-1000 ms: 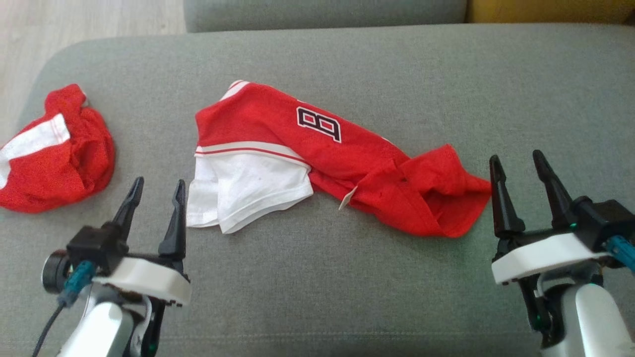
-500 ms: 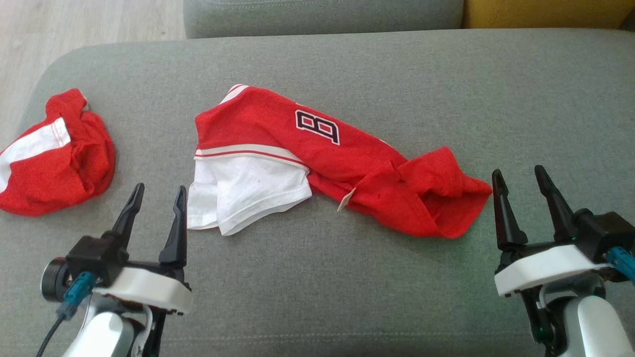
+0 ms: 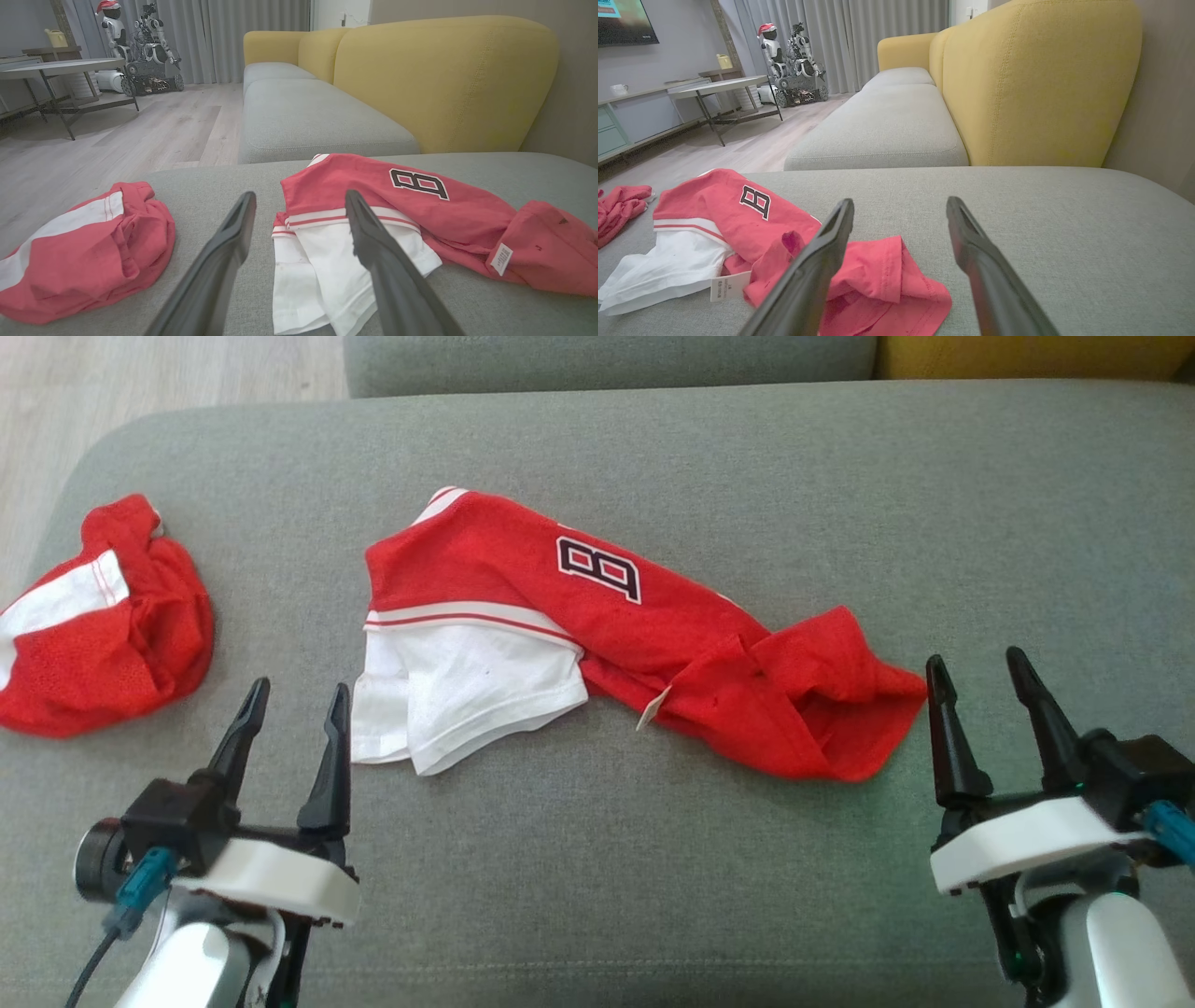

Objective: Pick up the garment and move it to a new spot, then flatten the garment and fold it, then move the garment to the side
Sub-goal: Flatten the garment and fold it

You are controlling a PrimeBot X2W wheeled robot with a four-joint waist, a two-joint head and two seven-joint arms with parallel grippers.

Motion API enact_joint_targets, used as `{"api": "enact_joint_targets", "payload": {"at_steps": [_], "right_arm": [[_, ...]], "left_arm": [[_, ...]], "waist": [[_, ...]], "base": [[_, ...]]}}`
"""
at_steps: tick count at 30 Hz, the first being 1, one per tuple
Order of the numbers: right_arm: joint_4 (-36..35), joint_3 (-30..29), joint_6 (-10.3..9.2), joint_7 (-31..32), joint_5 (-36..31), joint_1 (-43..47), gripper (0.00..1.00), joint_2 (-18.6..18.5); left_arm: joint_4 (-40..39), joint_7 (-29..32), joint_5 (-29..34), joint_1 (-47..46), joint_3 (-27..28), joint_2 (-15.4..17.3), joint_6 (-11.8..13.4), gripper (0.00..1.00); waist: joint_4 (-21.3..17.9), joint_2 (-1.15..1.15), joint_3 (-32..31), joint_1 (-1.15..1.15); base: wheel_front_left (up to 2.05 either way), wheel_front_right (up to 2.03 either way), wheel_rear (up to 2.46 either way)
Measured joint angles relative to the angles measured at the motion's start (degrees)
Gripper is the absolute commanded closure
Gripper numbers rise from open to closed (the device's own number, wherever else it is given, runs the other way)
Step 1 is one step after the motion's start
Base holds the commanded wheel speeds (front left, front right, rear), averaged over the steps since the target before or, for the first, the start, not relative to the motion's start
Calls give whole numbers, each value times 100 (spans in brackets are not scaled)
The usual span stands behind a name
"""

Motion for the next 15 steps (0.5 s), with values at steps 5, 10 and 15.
{"api": "enact_joint_targets", "payload": {"at_steps": [5, 10, 15], "right_arm": [[229, 241, 0, 183, -8, -79, 0, -1], [736, 728, 0, 404, -11, -485, 0, -3], [1321, 1060, 0, 566, -1, -939, 0, -13]], "left_arm": [[-48, 1, 1, -62, -5, 5, -2, 0], [-71, 1, 18, -336, -23, -23, -53, 0], [-34, 1, 54, -506, -26, -118, -118, 0]], "waist": [[77, 0, 146, 0], [234, 0, 388, 0], [431, 0, 615, 0]], "base": [[0, 0, 0], [0, 0, 0], [0, 0, 0]]}}
